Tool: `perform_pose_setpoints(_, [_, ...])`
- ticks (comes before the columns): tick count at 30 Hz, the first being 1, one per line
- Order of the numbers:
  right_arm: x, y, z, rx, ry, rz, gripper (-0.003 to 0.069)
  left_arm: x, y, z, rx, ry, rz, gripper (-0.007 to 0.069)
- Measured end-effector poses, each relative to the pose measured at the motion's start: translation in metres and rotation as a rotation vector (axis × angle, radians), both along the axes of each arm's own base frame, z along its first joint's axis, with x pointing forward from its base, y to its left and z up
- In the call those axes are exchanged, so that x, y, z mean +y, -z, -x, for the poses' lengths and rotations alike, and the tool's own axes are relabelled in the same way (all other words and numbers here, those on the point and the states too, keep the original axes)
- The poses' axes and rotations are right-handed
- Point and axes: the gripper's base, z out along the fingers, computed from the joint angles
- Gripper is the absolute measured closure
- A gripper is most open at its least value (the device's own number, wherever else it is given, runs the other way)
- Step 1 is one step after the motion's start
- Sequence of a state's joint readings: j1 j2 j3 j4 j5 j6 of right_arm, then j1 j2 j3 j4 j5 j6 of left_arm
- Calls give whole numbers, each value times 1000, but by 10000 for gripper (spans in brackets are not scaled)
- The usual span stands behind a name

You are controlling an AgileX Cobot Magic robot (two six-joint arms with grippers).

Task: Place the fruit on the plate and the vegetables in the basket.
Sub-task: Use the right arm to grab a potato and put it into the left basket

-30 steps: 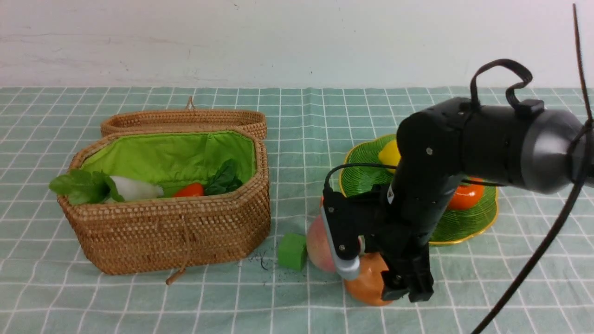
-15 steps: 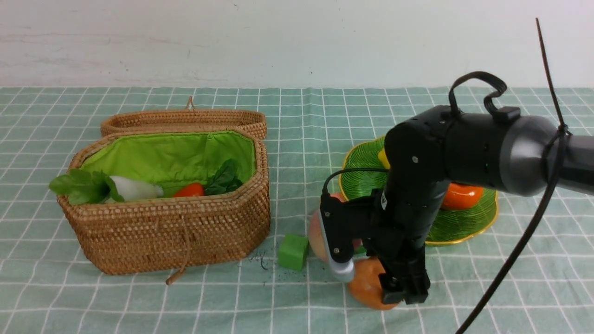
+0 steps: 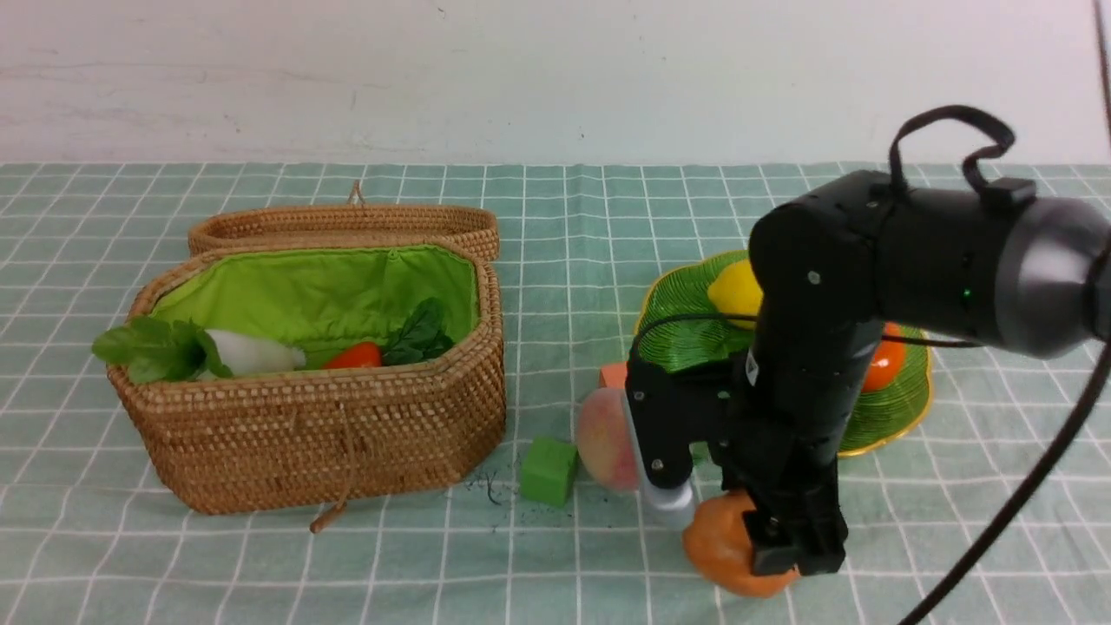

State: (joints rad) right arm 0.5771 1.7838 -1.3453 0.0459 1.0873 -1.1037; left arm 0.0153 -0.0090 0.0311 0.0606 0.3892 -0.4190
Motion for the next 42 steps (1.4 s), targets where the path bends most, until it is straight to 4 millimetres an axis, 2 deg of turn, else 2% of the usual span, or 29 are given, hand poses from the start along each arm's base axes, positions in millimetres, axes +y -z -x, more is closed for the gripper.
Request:
perform_pose_setpoints(3, [-1, -21, 6, -29, 22, -53, 153, 0, 0, 0, 0, 0, 0, 386])
perform_pose_setpoints(4, [-1, -26, 6, -35, 32, -67, 200, 0, 0, 0, 0, 0, 0, 386])
perform_pose_setpoints(5, [1, -36, 6, -44, 49, -97, 287, 0, 0, 0, 0, 0, 0, 386])
perform_pose_setpoints(6, [2, -37, 6, -46, 52, -102, 309, 0, 0, 0, 0, 0, 0, 386])
perform_pose_setpoints(8, [7, -55, 2, -66, 80, -160, 539, 0, 0, 0, 0, 0, 0, 386])
perform_pose_setpoints(9, [11, -66, 1, -78, 92, -200, 616, 0, 0, 0, 0, 0, 0, 386])
perform_pose_setpoints(11, [18, -91, -4, -124, 107, -294, 668, 0, 0, 0, 0, 0, 0, 386])
perform_pose_setpoints(15, [29, -133, -9, -203, 119, -464, 676, 0, 0, 0, 0, 0, 0, 386])
perform_pose_setpoints(18, [30, -142, -7, -207, 91, -482, 674, 0, 0, 0, 0, 0, 0, 386])
perform_pose_setpoints(21, [24, -135, -1, -152, 50, -381, 645, 0, 0, 0, 0, 0, 0, 386])
perform_pose_setpoints(24, [16, -113, 0, -123, 47, -275, 542, 0, 0, 0, 0, 0, 0, 386])
perform_pose_setpoints(26, [11, -93, 4, -86, 46, -212, 431, 0, 0, 0, 0, 0, 0, 386])
perform_pose_setpoints(27, [8, -75, 7, -56, 50, -177, 337, 0, 0, 0, 0, 0, 0, 386])
perform_pose_setpoints(28, [6, -67, 8, -49, 52, -162, 267, 0, 0, 0, 0, 0, 0, 386])
perform_pose_setpoints(30, [0, -37, 13, -27, 54, -112, 97, 0, 0, 0, 0, 0, 0, 386])
perform_pose_setpoints(31, [-1, -35, 12, -34, 53, -111, 84, 0, 0, 0, 0, 0, 0, 386])
perform_pose_setpoints(32, [-5, -15, 15, -41, 46, -75, 18, 0, 0, 0, 0, 0, 0, 386])
perform_pose_setpoints(35, [-13, 12, 18, -71, 30, -35, -13, 0, 0, 0, 0, 0, 0, 386])
perform_pose_setpoints(37, [-13, 19, 16, -107, 24, -39, -13, 0, 0, 0, 0, 0, 0, 386])
perform_pose_setpoints(42, [-11, 20, 13, -144, 27, -68, -13, 0, 0, 0, 0, 0, 0, 386])
